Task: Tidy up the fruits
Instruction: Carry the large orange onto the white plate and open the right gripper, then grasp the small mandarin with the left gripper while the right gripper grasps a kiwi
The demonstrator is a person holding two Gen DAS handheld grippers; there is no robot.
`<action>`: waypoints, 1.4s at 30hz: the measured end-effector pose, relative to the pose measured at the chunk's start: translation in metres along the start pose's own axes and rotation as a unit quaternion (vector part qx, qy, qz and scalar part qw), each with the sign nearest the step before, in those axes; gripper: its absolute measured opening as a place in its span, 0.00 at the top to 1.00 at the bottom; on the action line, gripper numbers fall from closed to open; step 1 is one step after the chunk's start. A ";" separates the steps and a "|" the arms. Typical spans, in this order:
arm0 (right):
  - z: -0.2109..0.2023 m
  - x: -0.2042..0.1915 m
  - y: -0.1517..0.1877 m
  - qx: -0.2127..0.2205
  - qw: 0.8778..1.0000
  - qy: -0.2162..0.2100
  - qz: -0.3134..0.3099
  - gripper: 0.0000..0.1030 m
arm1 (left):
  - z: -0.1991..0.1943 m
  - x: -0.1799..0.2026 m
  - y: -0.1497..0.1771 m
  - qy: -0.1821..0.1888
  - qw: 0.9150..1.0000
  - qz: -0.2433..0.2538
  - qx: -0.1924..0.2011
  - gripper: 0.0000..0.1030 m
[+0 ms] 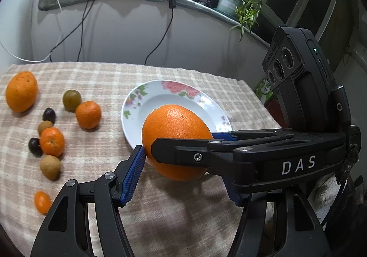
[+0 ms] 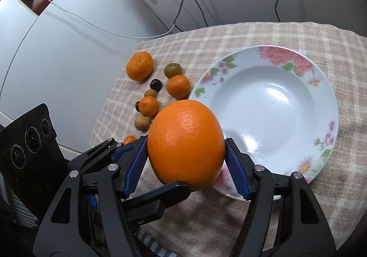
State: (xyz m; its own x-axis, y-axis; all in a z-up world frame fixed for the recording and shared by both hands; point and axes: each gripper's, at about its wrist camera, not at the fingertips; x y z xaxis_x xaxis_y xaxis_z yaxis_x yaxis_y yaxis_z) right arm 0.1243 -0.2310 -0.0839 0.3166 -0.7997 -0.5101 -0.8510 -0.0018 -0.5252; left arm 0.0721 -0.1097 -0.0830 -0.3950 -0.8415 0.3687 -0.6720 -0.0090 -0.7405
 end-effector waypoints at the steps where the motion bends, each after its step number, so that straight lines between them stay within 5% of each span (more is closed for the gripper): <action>1: 0.001 0.002 0.000 -0.001 1.000 0.002 0.001 0.33 | 0.001 0.000 0.000 0.001 1.000 0.000 -0.001 0.38; 12: 0.003 0.011 -0.004 -0.003 1.000 0.021 0.003 0.33 | 0.009 0.002 -0.002 -0.006 1.000 0.007 -0.010 0.40; 23: -0.026 0.013 -0.011 0.070 0.992 0.104 -0.030 0.15 | -0.001 -0.006 0.001 -0.018 1.000 0.002 -0.005 0.40; 42: -0.046 -0.011 -0.002 0.138 0.978 0.130 -0.084 0.14 | -0.037 -0.029 0.010 -0.040 0.999 -0.009 0.027 0.40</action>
State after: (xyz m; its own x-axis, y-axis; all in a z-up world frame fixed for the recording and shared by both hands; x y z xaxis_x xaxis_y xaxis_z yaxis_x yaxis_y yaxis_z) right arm 0.1032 -0.2500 -0.0466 0.2942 -0.9281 -0.2282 -0.6384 -0.0132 -0.7696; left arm 0.0541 -0.0654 -0.0806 -0.3312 -0.8813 0.3371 -0.6431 -0.0506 -0.7641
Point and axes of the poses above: each gripper's, at about its wrist camera, not at the fingertips, and z roughly the way its jaws point, x to its right, y to its underside, and after that the axes turned 7 degrees about x, right-handed
